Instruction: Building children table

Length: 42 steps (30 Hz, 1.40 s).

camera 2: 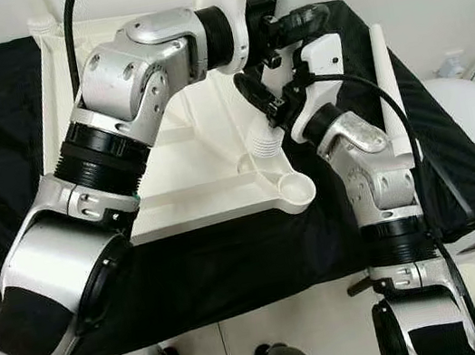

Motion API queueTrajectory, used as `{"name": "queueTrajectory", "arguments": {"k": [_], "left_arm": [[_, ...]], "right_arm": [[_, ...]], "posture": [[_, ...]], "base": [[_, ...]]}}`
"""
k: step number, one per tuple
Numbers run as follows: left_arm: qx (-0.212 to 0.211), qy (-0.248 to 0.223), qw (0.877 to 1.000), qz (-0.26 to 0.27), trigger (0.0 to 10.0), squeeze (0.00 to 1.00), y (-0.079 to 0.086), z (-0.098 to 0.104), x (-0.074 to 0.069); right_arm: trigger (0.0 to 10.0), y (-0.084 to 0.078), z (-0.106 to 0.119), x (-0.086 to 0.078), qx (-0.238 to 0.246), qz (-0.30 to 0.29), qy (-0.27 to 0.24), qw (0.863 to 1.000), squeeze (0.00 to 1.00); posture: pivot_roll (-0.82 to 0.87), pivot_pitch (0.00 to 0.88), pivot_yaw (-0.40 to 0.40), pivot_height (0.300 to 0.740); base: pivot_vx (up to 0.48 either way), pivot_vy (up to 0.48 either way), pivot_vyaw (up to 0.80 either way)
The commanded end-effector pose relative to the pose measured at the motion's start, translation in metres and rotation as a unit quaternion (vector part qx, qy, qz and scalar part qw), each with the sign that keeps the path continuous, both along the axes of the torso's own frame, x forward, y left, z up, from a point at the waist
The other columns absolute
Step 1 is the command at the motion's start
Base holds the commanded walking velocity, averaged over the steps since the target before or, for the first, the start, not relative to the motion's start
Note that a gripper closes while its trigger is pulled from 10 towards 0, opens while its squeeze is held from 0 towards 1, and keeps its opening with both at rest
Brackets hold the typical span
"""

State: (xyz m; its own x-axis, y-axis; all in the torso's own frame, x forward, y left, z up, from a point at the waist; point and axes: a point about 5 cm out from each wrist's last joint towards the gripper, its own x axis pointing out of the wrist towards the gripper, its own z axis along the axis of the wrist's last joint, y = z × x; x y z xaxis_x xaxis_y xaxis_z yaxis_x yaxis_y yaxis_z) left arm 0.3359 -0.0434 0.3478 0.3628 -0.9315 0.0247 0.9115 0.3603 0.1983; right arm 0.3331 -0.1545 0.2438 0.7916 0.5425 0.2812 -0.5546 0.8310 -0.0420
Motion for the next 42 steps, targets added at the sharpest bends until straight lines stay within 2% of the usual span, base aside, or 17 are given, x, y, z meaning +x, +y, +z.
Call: {"name": "queueTrajectory", "arguments": {"k": [1,11,16,17,18,19,23,24,25,29,30,39,40,42], "left_arm": [[-0.003,-0.008,0.999,-0.032,10.0,0.0,-0.011,0.006,-0.009],[0.003,-0.017,0.999,-0.029,10.0,0.0,-0.012,0.003,-0.009],[0.001,-0.024,0.999,-0.033,10.0,0.0,-0.013,0.006,-0.013],[0.001,-0.027,0.999,-0.036,10.0,0.0,-0.013,0.006,-0.014],[0.0,-0.03,0.999,-0.038,10.0,0.0,-0.013,0.006,-0.015],[0.0,-0.032,0.999,-0.041,10.0,0.0,-0.014,0.006,-0.016],[-0.001,-0.033,0.999,-0.042,10.0,0.0,-0.014,0.006,-0.016],[-0.001,-0.032,0.999,-0.041,10.0,0.29,-0.014,0.005,-0.015],[-0.008,-0.025,0.999,-0.033,10.0,1.0,-0.013,0.005,-0.012],[-0.007,-0.025,0.999,-0.03,10.0,1.0,-0.012,0.004,-0.01],[-0.005,-0.025,0.999,-0.03,10.0,0.0,-0.012,0.004,-0.01],[-0.025,-0.01,0.999,-0.031,10.0,0.0,-0.007,0.011,-0.007],[-0.03,-0.001,0.999,-0.038,10.0,1.0,-0.005,0.012,-0.006],[-0.038,0.008,0.998,-0.045,10.0,1.0,-0.002,0.013,-0.006]], "right_arm": [[0.0,-0.006,0.0,-0.001,-0.003,-0.014,0.003,1.0,0.0],[0.0,-0.008,0.0,-0.001,-0.006,-0.027,0.01,1.0,0.0],[0.0,-0.01,0.0,0.001,-0.029,-0.05,0.018,0.998,0.0],[2.4,-0.01,0.0,0.001,-0.037,-0.054,0.02,0.998,0.0],[6.9,-0.01,0.0,0.002,-0.045,-0.058,0.02,0.997,0.0],[10.0,-0.009,0.0,0.002,-0.049,-0.06,0.02,0.997,0.0],[10.0,-0.009,0.0,0.003,-0.054,-0.062,0.021,0.996,0.0],[10.0,-0.008,0.0,0.003,-0.055,-0.062,0.02,0.996,0.0],[10.0,-0.008,0.001,0.003,-0.058,-0.061,0.017,0.996,0.0],[10.0,-0.006,0.001,0.003,-0.061,-0.059,0.012,0.996,0.0],[10.0,-0.006,0.0,0.003,-0.062,-0.059,0.01,0.996,0.0],[10.0,-0.005,0.0,0.003,-0.058,-0.061,0.006,0.996,0.0],[10.0,-0.005,0.0,0.004,-0.057,-0.063,0.006,0.996,0.0],[10.0,-0.005,0.0,0.004,-0.057,-0.066,0.006,0.996,0.0]], "posture": [[0.0,0.112,-0.106,0.74],[0.0,0.114,-0.106,0.74],[0.0,0.115,-0.106,0.74],[0.0,0.114,-0.106,0.74],[0.0,0.114,-0.106,0.74],[0.0,0.114,-0.106,0.74],[0.0,0.113,-0.106,0.74],[0.0,0.114,-0.107,0.74],[0.0,0.112,-0.106,0.74],[0.0,0.109,-0.103,0.74],[0.0,0.108,-0.103,0.74],[0.0,0.096,-0.1,0.74],[0.0,0.092,-0.099,0.74],[0.01,0.091,-0.099,0.74]], "base": [[0.0,0.0,0.0],[0.0,0.0,0.0],[0.0,0.0,0.0],[0.0,0.0,0.0],[0.0,0.0,0.0],[0.0,0.0,0.0],[0.0,0.0,0.0],[0.0,0.0,0.0],[0.0,0.0,0.0],[0.0,0.0,0.0],[0.0,0.0,0.0],[0.0,0.0,0.0],[0.0,0.0,0.0],[0.0,0.0,0.0]]}}
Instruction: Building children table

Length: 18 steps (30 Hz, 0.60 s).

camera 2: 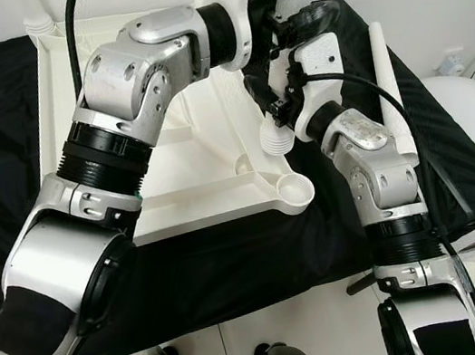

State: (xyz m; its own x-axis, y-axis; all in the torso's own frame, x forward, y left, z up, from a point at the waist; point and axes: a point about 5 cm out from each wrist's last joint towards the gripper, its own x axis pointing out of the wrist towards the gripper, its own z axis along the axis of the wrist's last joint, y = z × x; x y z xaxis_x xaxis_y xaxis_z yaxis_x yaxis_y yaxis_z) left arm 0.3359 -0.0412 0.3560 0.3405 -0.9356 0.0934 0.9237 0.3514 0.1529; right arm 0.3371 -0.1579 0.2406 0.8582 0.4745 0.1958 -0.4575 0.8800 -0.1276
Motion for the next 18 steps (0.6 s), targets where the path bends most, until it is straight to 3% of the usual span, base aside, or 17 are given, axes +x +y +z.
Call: {"name": "queueTrajectory", "arguments": {"k": [1,4,5,9,18], "left_arm": [[0.0,-0.001,0.999,-0.034,10.0,1.0,-0.004,0.006,-0.006],[-0.012,0.005,0.999,-0.03,10.0,0.99,0.002,0.01,-0.004],[-0.015,0.007,0.999,-0.031,10.0,0.0,0.003,0.011,-0.003],[-0.015,0.01,0.999,-0.035,10.0,0.0,0.006,0.012,-0.003],[-0.011,0.025,0.999,-0.039,10.0,0.0,0.034,0.002,0.001]], "right_arm": [[10.0,-0.002,0.003,0.001,0.001,-0.008,-0.01,1.0,0.0],[10.0,-0.002,0.003,0.002,0.003,-0.012,-0.011,1.0,0.0],[10.0,-0.003,0.003,0.002,0.003,-0.014,-0.012,1.0,0.0],[10.0,-0.003,0.004,0.003,0.005,-0.019,-0.013,1.0,0.0],[10.0,-0.013,0.009,0.005,0.036,-0.048,-0.026,0.998,0.0]], "posture": [[0.01,0.09,-0.099,0.74],[0.01,0.091,-0.099,0.74],[0.01,0.091,-0.099,0.74],[0.01,0.091,-0.098,0.74],[0.0,0.099,-0.087,0.74]], "base": [[0.0,0.0,0.0],[0.0,0.0,0.0],[0.0,0.0,0.0],[0.0,0.0,0.0],[0.0,0.0,0.0]]}}
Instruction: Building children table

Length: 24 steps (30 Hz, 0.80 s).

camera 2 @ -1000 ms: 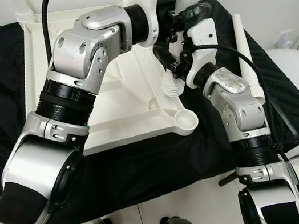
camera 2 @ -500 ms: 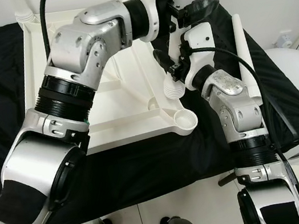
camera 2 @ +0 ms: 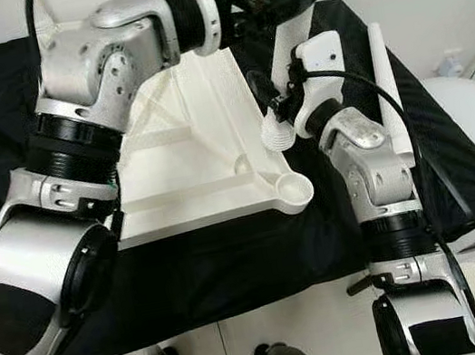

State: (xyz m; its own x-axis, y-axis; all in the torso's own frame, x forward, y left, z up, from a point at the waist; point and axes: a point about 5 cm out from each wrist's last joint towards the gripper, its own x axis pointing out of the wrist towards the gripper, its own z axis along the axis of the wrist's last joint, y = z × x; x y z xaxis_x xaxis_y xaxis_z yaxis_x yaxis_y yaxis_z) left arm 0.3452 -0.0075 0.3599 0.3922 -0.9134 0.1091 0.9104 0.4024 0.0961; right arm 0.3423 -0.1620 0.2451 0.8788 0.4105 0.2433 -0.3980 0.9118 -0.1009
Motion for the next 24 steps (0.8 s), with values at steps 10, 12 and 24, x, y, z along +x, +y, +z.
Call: {"name": "queueTrajectory", "arguments": {"k": [10,12,24], "left_arm": [[-0.013,0.039,0.999,-0.021,10.0,0.0,0.034,-0.021,-0.007],[-0.008,0.056,0.998,0.01,10.0,0.0,0.039,-0.039,-0.006],[0.068,0.022,0.991,0.117,10.0,0.0,0.04,-0.11,-0.015]], "right_arm": [[10.0,-0.021,0.005,0.002,0.039,-0.066,-0.012,0.997,0.0],[10.0,-0.021,0.003,0.001,0.04,-0.072,-0.012,0.997,0.0],[10.0,-0.013,-0.001,-0.005,0.039,-0.06,-0.024,0.997,0.0]], "posture": [[0.01,0.108,-0.087,0.74],[0.01,0.11,-0.087,0.74],[0.02,0.104,-0.09,0.74]], "base": [[0.0,0.0,0.0],[0.0,0.0,0.0],[0.0,0.0,0.0]]}}
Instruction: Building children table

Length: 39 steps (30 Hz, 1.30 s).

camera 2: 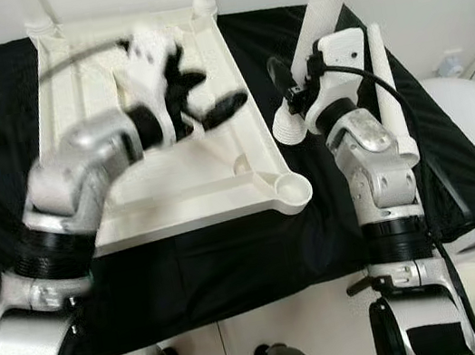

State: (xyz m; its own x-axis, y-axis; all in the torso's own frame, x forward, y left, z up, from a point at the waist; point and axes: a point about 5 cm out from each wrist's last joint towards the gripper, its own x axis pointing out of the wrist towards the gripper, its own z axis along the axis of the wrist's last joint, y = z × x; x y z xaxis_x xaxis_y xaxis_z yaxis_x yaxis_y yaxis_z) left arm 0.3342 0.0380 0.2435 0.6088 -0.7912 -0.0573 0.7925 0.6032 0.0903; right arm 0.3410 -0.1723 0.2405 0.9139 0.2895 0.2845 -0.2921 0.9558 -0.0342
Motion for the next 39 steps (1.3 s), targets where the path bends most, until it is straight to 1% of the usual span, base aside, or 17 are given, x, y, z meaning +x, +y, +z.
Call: {"name": "queueTrajectory", "arguments": {"k": [1,2,3,5,6,8,9,10,12,16,19,21,27,29,33,37,39], "left_arm": [[0.009,-0.027,1.0,-0.007,10.0,0.0,-0.006,0.0,-0.006],[0.024,-0.031,0.999,-0.004,10.0,0.0,-0.008,-0.01,-0.01],[0.024,-0.031,0.999,-0.004,10.0,0.0,-0.008,-0.01,-0.01],[0.051,-0.043,0.998,0.002,10.0,0.0,-0.009,-0.023,-0.014],[0.051,-0.043,0.998,0.002,10.0,0.0,-0.009,-0.023,-0.014],[0.085,-0.068,0.994,-0.005,10.0,0.0,-0.011,-0.04,-0.021],[0.085,-0.068,0.994,-0.005,10.0,0.0,-0.011,-0.04,-0.021],[0.105,-0.089,0.99,-0.017,10.0,0.0,-0.013,-0.052,-0.028],[0.108,-0.093,0.989,-0.025,10.0,0.0,-0.014,-0.054,-0.03],[0.141,-0.095,0.983,-0.064,10.0,0.0,-0.017,-0.07,-0.038],[0.146,-0.095,0.982,-0.07,10.0,0.0,-0.018,-0.073,-0.039],[0.16,-0.105,0.978,-0.079,10.0,0.0,-0.019,-0.076,-0.04],[0.172,-0.115,0.973,-0.097,10.0,0.0,-0.02,-0.08,-0.043],[0.188,-0.124,0.968,-0.107,10.0,0.0,-0.021,-0.083,-0.045],[0.206,-0.132,0.963,-0.114,10.0,0.0,-0.021,-0.088,-0.045],[0.215,-0.13,0.96,-0.126,10.0,0.0,-0.023,-0.092,-0.048],[0.231,-0.126,0.955,-0.135,10.0,0.0,-0.025,-0.099,-0.048]], "right_arm": [[10.0,-0.002,0.003,-0.004,0.0,-0.005,-0.017,1.0,0.0],[10.0,-0.001,0.002,-0.005,0.001,-0.004,-0.016,1.0,0.0],[10.0,-0.001,0.002,-0.005,0.001,-0.004,-0.016,1.0,0.0],[10.0,0.0,0.0,-0.006,0.002,-0.003,-0.015,1.0,0.0],[10.0,0.0,0.0,-0.006,0.002,-0.003,-0.015,1.0,0.0],[10.0,0.0,-0.002,-0.006,0.002,-0.003,-0.014,1.0,0.0],[10.0,0.0,-0.002,-0.006,0.002,-0.003,-0.014,1.0,0.0],[10.0,0.001,-0.003,-0.005,0.002,-0.004,-0.014,1.0,0.0],[10.0,0.001,-0.003,-0.005,0.002,-0.004,-0.014,1.0,0.0],[10.0,0.002,-0.002,-0.004,0.0,-0.002,-0.016,1.0,0.0],[10.0,0.002,-0.002,-0.004,0.0,-0.002,-0.016,1.0,0.0],[10.0,0.002,-0.002,-0.004,0.0,-0.001,-0.016,1.0,0.0],[10.0,0.002,-0.002,-0.003,-0.001,-0.001,-0.016,1.0,0.0],[10.0,0.002,-0.002,-0.003,-0.001,-0.001,-0.017,1.0,0.0],[10.0,0.003,-0.003,-0.003,-0.004,0.0,-0.018,1.0,0.0],[10.0,0.004,-0.003,-0.003,-0.005,0.001,-0.019,1.0,0.0],[10.0,0.006,-0.002,-0.003,-0.007,0.003,-0.02,1.0,0.0]], "posture": [[0.02,0.104,-0.09,0.74],[0.03,0.106,-0.094,0.74],[0.03,0.106,-0.094,0.74],[0.03,0.106,-0.096,0.74],[0.03,0.106,-0.096,0.74],[0.03,0.105,-0.097,0.74],[0.03,0.105,-0.097,0.74],[0.03,0.106,-0.099,0.74],[0.03,0.106,-0.1,0.74],[0.04,0.1,-0.104,0.74],[0.04,0.1,-0.104,0.74],[0.03,0.097,-0.106,0.74],[0.03,0.095,-0.106,0.74],[0.04,0.091,-0.105,0.74],[0.03,0.088,-0.105,0.74],[0.03,0.074,-0.098,0.74],[0.03,0.07,-0.098,0.74]], "base": [[0.0,0.0,0.0],[0.0,0.0,0.0],[0.0,0.0,0.0],[0.0,0.0,0.0],[0.0,0.0,0.0],[0.0,0.0,0.0],[0.0,0.0,0.0],[0.0,0.0,0.0],[0.0,0.0,0.0],[0.0,0.0,0.0],[0.0,0.0,0.0],[0.0,0.0,0.0],[0.0,0.0,0.0],[0.0,0.0,0.0],[0.0,0.0,0.0],[0.0,0.0,0.0],[0.0,0.0,0.0]]}}
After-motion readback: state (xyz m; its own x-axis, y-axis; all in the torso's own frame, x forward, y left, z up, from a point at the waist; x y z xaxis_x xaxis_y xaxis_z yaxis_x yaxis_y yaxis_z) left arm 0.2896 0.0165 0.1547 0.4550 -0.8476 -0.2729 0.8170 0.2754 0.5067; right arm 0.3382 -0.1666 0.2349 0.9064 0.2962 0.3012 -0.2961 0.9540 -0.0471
